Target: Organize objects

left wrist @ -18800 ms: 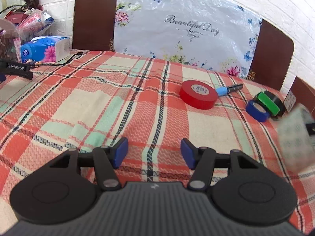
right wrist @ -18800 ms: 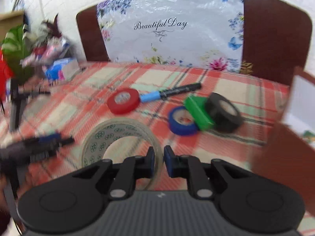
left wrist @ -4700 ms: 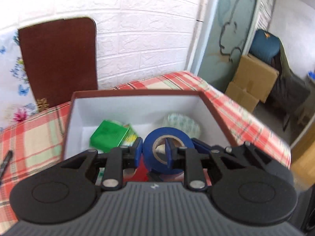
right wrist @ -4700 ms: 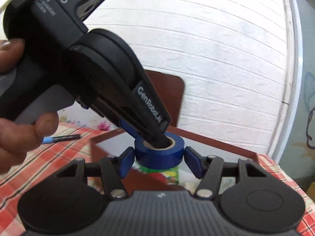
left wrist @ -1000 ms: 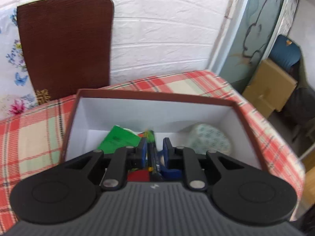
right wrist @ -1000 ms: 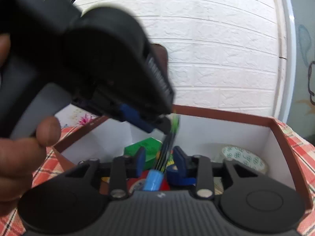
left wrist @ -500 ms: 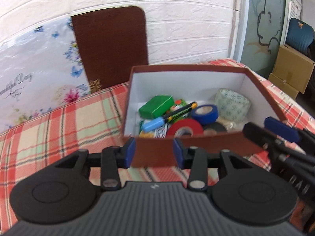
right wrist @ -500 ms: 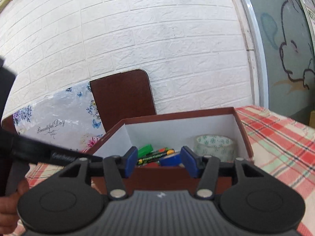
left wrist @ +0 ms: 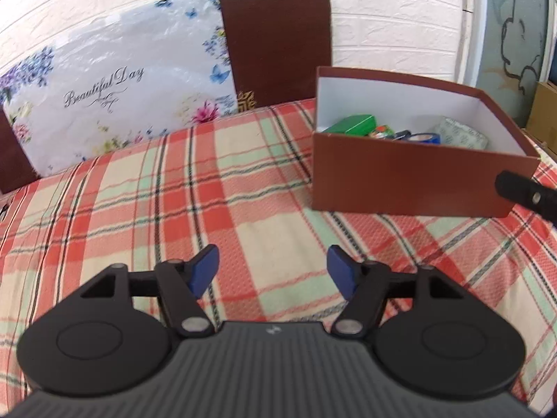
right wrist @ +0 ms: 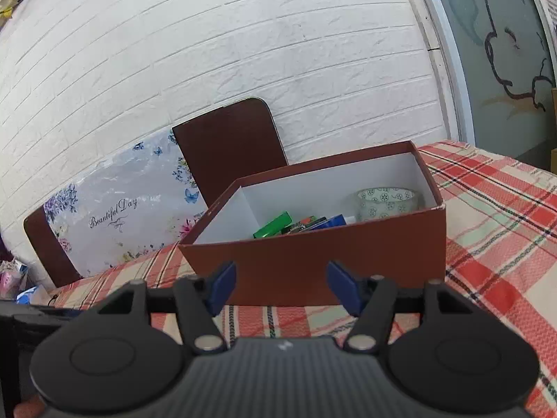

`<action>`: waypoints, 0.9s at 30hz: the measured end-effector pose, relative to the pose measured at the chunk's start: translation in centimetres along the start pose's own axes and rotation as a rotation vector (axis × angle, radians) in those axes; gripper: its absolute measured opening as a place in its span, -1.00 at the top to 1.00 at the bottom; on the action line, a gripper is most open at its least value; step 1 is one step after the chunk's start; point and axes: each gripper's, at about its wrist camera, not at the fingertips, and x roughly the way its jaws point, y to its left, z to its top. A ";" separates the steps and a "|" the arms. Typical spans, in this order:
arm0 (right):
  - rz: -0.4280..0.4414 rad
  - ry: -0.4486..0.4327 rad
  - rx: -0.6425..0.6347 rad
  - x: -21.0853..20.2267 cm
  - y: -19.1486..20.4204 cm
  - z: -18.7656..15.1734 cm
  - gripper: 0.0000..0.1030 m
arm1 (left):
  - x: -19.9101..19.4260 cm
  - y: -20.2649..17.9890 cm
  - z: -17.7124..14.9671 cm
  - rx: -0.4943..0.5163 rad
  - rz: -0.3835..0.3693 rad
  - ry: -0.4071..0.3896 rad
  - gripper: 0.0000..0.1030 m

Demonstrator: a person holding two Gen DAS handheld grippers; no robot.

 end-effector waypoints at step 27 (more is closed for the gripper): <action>0.032 0.078 0.052 -1.2 1.8 -2.2 -0.91 | -1.1 0.9 -2.9 -0.018 0.144 0.004 -1.00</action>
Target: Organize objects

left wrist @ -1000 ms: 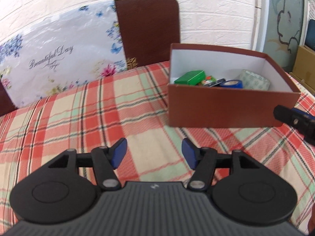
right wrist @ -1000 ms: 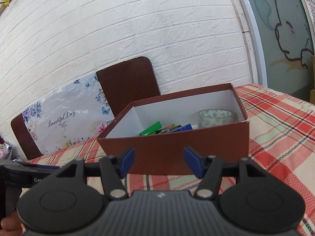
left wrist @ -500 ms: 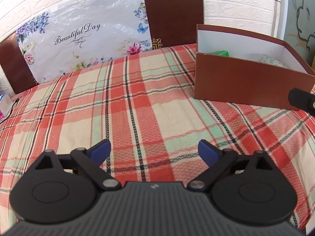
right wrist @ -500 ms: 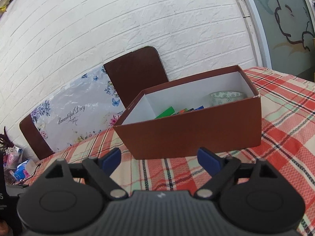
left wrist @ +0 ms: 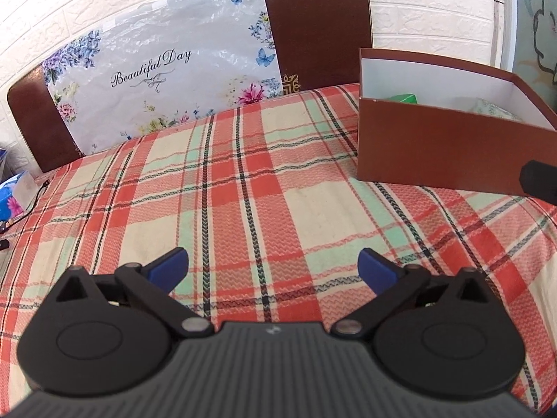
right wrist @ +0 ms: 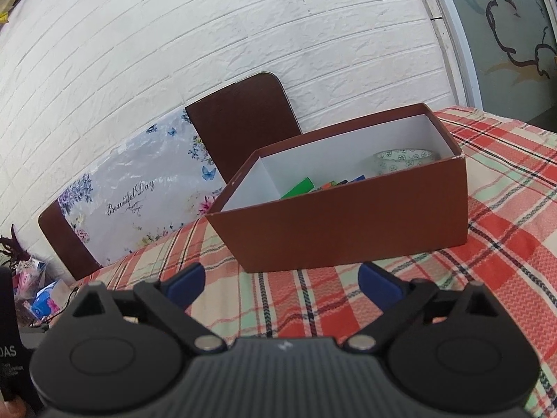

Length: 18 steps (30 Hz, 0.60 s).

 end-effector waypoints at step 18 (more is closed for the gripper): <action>0.060 -0.095 -0.220 -1.6 3.7 -1.2 -0.99 | 1.0 0.8 -0.4 -0.041 -0.006 0.069 -1.00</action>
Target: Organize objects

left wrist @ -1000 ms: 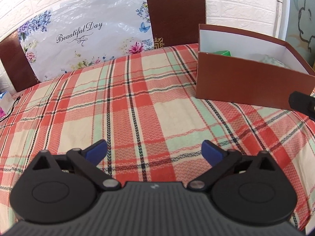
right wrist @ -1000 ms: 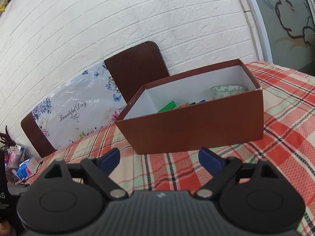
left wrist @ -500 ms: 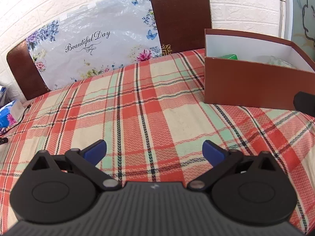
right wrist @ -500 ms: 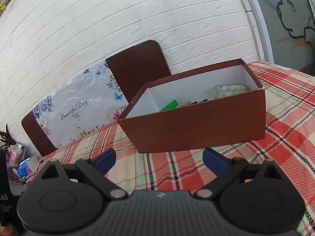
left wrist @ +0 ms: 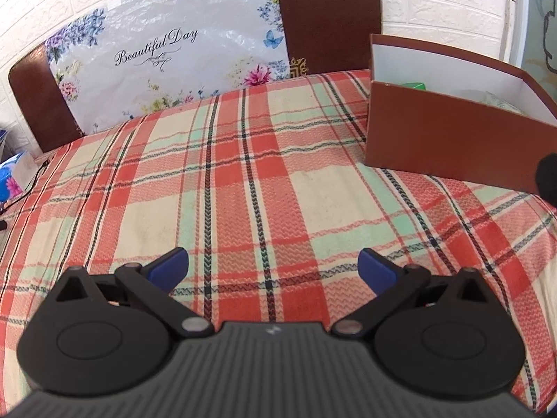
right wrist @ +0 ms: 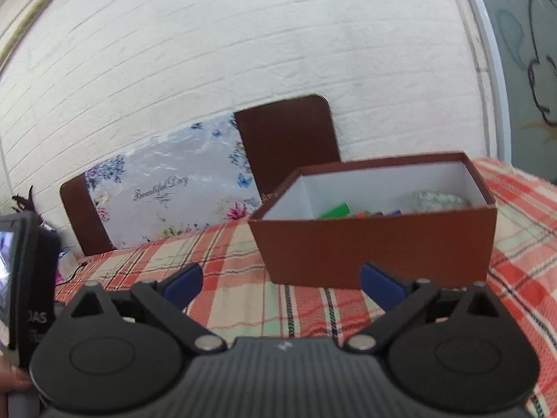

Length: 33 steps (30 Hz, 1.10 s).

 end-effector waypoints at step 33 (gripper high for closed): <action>-0.011 0.062 0.005 -1.7 0.2 -0.7 -1.00 | -2.5 1.7 -0.7 -0.061 0.001 -0.059 -1.00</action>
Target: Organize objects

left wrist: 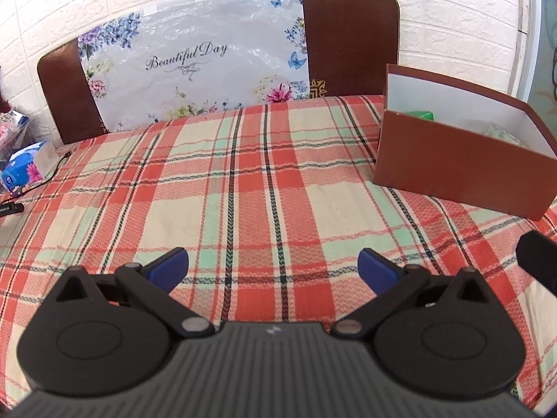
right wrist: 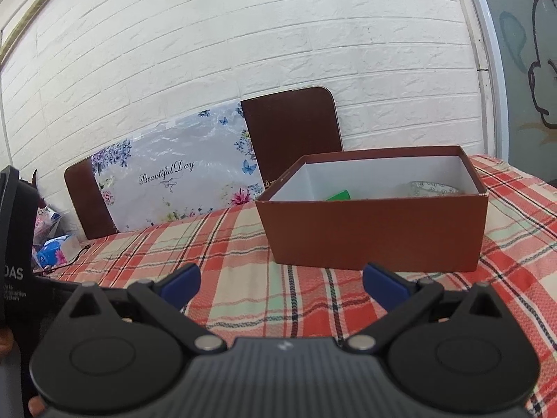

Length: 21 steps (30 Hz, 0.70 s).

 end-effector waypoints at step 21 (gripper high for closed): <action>-0.020 0.143 0.054 5.1 -1.9 -1.8 -1.00 | 2.8 -0.5 -0.4 0.023 -0.019 0.029 -1.00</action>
